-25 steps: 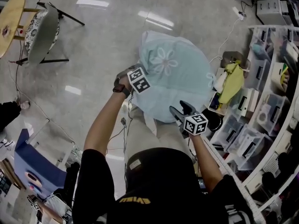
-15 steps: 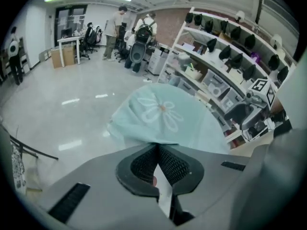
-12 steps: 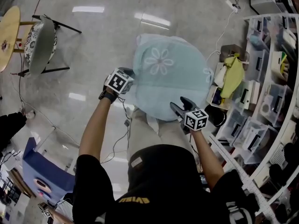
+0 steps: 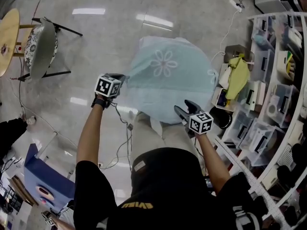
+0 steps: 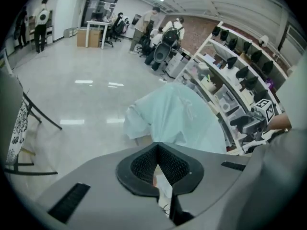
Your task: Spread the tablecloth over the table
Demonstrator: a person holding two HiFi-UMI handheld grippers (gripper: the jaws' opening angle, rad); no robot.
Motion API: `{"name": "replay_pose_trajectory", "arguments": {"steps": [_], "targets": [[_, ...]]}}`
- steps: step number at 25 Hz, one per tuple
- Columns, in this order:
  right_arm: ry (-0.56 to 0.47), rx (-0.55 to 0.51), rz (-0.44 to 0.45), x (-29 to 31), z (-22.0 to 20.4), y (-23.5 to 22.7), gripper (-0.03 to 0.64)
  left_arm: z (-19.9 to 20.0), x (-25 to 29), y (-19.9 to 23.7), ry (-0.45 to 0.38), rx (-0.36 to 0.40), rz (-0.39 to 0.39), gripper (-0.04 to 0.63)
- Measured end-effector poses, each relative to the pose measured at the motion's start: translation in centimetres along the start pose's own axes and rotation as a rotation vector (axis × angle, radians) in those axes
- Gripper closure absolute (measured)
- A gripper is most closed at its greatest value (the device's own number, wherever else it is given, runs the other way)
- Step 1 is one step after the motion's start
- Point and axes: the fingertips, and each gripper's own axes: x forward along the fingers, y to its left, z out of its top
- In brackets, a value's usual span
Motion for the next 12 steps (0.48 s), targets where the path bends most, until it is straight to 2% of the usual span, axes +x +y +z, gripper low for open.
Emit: {"name": "replay_pose_trajectory", "arguments": {"steps": [3,9,11,12], "targets": [[-0.005,-0.001,-0.005,-0.2,0.0,0.2,0.318,0.0,-1.0,1.8,-0.006,-0.012,0.031,0.581],[-0.019,0.022,-0.027,-0.8,-1.1,0.4,0.318,2.3,-2.1,5.1,0.06,0.121,0.106,0.58],[-0.024,0.032,-0.036,-0.8,-1.7,0.7,0.318,1.7,-1.4,6.0,0.139,0.165,0.126,0.577],[-0.028,0.037,-0.045,-1.0,-1.9,0.6,0.318,0.7,-0.9,6.5,0.21,0.203,0.14,0.536]]}}
